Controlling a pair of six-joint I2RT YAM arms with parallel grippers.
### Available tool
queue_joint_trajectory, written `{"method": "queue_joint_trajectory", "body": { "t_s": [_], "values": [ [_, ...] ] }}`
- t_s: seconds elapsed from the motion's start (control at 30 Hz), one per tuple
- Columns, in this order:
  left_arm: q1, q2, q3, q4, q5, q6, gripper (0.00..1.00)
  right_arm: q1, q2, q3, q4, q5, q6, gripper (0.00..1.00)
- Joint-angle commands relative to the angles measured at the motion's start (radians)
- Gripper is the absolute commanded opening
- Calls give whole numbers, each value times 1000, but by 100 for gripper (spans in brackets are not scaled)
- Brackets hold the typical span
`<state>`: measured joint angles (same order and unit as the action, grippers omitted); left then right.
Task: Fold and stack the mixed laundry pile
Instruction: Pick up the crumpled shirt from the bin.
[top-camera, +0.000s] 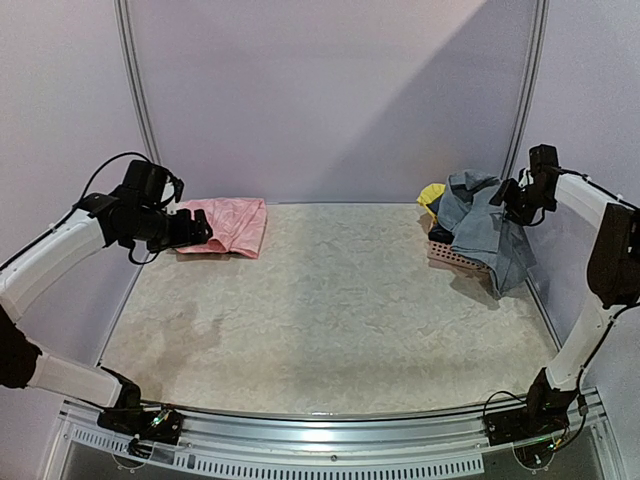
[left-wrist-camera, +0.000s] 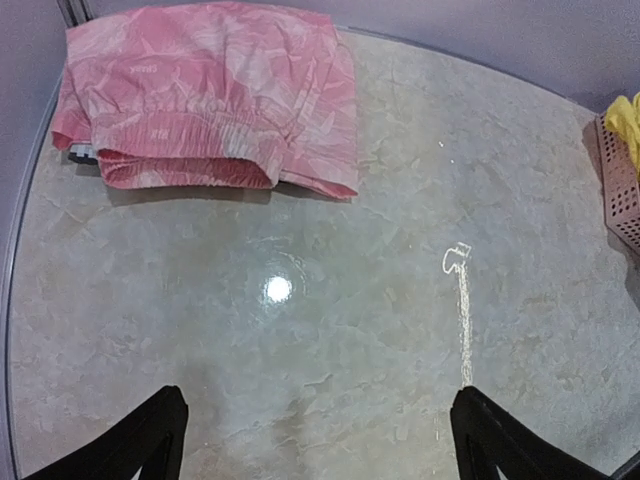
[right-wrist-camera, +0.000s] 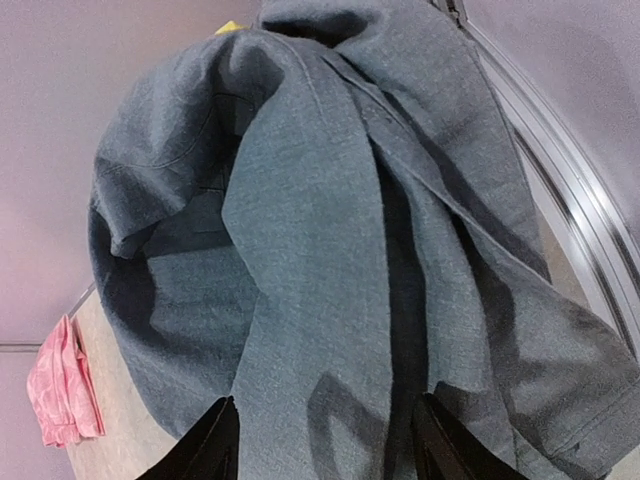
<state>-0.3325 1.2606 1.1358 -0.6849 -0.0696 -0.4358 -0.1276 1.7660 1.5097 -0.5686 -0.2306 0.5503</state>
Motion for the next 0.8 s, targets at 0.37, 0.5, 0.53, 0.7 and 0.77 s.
{"method": "queue_joint_trajectory", "body": {
  "t_s": [0.37, 0.5, 0.53, 0.7, 0.77],
  "values": [
    [-130, 181, 156, 28, 7, 6, 89, -12, 84, 100, -4, -175, -14, 0],
    [-165, 225, 193, 53, 61, 34, 88, -11, 69, 139, -34, -247, -32, 0],
    [-175, 239, 205, 56, 73, 41, 88, -11, 55, 147, -46, -263, -42, 0],
    [-235, 318, 262, 118, 141, 57, 88, 42, -40, 173, -145, -290, -129, 0],
    [-273, 352, 287, 159, 167, 63, 87, 77, -94, 175, -188, -289, -171, 0]
  ]
}}
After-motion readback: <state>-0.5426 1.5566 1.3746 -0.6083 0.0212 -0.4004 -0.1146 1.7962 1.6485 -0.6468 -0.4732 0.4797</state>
